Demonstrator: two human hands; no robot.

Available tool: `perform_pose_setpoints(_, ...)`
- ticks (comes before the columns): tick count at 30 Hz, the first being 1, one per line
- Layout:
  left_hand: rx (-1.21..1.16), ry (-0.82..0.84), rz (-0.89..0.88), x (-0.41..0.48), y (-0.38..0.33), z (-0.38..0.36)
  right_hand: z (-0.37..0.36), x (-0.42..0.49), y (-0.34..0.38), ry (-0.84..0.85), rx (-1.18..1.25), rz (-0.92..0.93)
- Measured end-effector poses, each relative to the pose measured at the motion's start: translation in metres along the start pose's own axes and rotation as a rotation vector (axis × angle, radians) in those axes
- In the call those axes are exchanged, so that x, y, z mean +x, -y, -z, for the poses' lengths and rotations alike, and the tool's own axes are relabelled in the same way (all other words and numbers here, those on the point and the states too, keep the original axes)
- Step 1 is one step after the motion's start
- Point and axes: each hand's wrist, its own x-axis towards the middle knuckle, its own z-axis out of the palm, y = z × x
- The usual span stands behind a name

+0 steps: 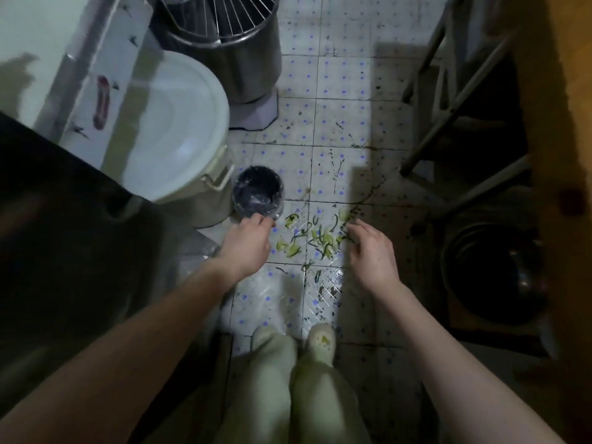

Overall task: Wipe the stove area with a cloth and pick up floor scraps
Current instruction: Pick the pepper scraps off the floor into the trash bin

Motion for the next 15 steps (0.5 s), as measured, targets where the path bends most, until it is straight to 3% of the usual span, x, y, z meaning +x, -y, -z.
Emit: perform_pose_setpoints(15, -0.036, -0.016, 0.092, 0.157, 0.083, -0.306, -0.295, 0.123, -0.135, -0.049, 0.010, 0.060)
